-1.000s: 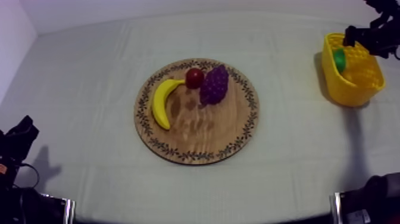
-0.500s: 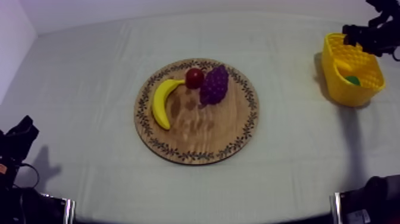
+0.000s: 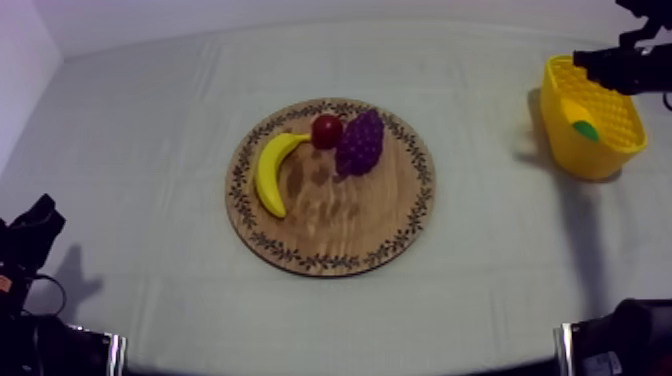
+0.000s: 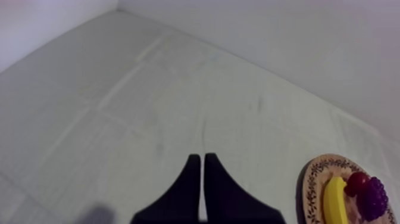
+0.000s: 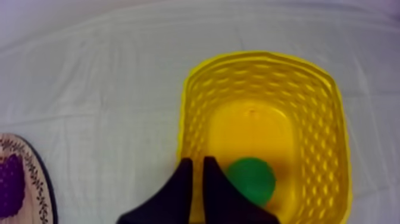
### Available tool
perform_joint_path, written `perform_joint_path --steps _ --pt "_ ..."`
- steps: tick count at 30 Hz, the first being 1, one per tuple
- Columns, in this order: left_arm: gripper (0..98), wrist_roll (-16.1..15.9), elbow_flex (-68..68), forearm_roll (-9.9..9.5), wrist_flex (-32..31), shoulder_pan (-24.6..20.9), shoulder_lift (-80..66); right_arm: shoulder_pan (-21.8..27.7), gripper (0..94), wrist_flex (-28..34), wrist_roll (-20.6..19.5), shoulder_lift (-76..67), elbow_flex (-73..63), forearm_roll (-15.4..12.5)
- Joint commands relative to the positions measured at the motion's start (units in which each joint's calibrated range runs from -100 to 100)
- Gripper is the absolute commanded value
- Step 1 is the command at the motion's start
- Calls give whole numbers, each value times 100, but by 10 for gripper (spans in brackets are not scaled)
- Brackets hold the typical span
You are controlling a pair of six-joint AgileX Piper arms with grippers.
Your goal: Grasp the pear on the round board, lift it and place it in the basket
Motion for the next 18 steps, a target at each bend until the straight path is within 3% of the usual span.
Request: perform_joint_path --steps 1,11,18 --pt "1 0 2 0 5 -2 2 -43 13 -12 42 -444 351 -31" --pt "1 0 2 0 5 -2 2 -294 5 61 394 -2773 2052 -394" --pt "1 0 2 0 5 -2 2 -778 5 855 -68 -4919 3037 14"
